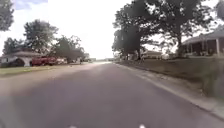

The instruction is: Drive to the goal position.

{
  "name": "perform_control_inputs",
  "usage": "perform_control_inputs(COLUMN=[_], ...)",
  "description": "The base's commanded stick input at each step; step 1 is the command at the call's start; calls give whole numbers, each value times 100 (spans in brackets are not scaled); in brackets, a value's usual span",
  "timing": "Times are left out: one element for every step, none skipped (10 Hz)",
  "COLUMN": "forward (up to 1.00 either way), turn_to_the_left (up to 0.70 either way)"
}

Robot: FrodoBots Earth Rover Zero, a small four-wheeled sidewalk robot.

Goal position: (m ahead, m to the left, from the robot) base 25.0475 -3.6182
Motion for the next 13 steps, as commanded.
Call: perform_control_inputs(forward=[100,100,100,100,100,100,100,100,100,100,100,100,100], turn_to_the_left=[0,0,0,0,0,1,14,16,10,5,3,2,2])
